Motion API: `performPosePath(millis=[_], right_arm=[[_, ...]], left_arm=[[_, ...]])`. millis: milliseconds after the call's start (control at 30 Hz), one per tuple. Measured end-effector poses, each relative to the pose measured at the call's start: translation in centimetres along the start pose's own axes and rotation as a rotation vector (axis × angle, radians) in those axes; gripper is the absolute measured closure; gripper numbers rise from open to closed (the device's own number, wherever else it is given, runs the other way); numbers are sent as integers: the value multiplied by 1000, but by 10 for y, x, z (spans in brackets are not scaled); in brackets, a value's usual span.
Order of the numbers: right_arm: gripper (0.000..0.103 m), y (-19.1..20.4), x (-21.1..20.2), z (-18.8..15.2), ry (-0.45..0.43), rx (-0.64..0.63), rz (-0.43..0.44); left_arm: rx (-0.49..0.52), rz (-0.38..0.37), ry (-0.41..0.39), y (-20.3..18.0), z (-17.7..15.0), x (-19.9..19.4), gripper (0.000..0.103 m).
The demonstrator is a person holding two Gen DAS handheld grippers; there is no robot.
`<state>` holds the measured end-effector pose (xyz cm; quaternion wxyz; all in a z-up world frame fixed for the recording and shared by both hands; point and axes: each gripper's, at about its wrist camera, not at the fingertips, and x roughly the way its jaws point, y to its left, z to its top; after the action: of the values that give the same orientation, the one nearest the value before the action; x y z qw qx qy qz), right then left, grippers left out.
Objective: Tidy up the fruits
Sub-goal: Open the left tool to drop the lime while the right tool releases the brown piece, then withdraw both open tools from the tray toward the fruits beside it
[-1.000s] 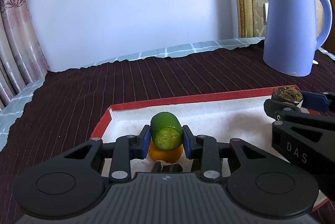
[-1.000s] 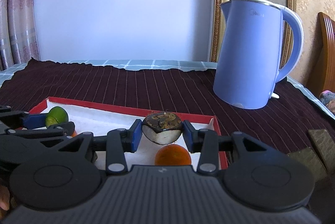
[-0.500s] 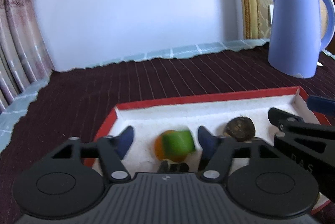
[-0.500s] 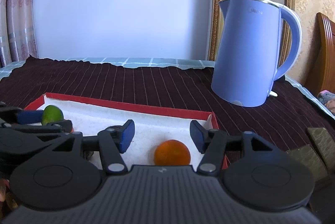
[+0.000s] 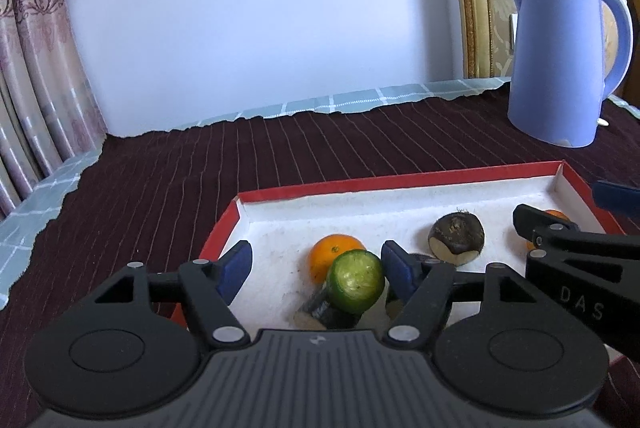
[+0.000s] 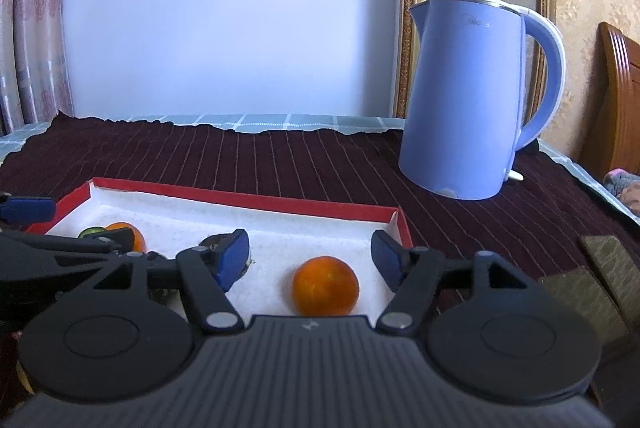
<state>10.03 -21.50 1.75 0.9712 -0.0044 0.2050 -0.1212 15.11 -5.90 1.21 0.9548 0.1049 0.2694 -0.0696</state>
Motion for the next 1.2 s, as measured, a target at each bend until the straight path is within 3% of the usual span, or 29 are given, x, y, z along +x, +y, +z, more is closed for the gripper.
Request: performPosePath(millis=[67,300,467,667,1200], right_arm=[[28,1,-3,-2,-5,-3,-2],[19,5,-17,-8,-17,-20,-10],[5,4,-26,-13,-24,-14,-18],[0,5,-36,-18,-27,-11,4],[0,18,-57,-37,-3,-46,2]], left_arm=[[-9,-12,4,2,-3,-4,32],[-8,-8,-4,5,-14,-16,32],[-14,-6,-18,10,-21,-25,32],[-42,-20,-6,17,-29,-32,32],[-62,-20,-17,35,-50,-55,32]])
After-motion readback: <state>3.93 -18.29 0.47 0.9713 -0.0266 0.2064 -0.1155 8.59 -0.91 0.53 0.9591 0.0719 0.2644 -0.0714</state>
